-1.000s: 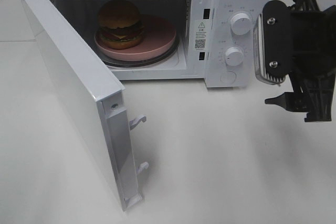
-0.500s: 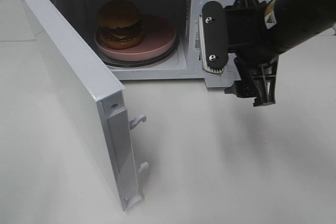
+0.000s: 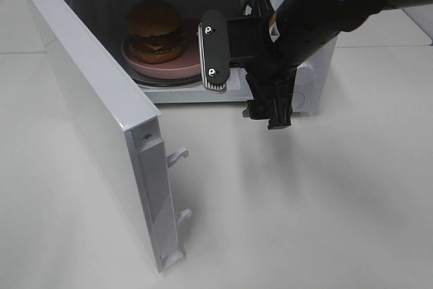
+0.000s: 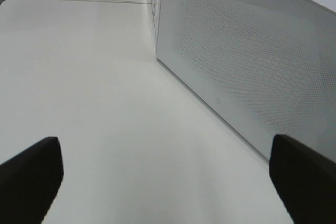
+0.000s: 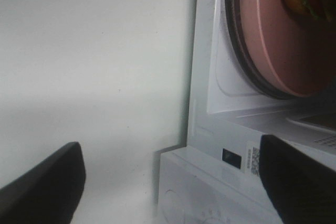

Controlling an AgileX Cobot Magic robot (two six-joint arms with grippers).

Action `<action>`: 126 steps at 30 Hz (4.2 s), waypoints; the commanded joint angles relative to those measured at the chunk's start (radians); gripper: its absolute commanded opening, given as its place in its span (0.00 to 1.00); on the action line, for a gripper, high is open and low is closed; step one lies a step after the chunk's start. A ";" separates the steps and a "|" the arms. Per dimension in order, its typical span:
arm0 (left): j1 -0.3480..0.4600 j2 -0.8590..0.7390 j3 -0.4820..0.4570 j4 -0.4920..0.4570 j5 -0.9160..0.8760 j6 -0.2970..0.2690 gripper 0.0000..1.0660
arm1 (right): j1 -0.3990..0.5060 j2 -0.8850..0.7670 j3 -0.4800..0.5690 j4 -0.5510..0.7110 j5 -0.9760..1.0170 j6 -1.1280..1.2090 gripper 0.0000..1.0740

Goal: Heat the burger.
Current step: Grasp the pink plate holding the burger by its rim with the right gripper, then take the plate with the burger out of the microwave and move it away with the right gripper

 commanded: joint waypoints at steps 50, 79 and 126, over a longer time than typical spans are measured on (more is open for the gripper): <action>0.003 -0.004 0.001 0.066 0.000 -0.002 0.94 | 0.013 0.565 -0.598 -0.071 -0.137 0.157 0.73; 0.003 -0.004 0.001 0.085 0.002 -0.002 0.94 | 0.011 0.644 -0.620 0.049 -0.134 0.152 0.43; 0.003 -0.004 0.001 0.084 0.002 -0.002 0.94 | 0.014 0.401 -0.457 0.246 0.117 -0.228 0.00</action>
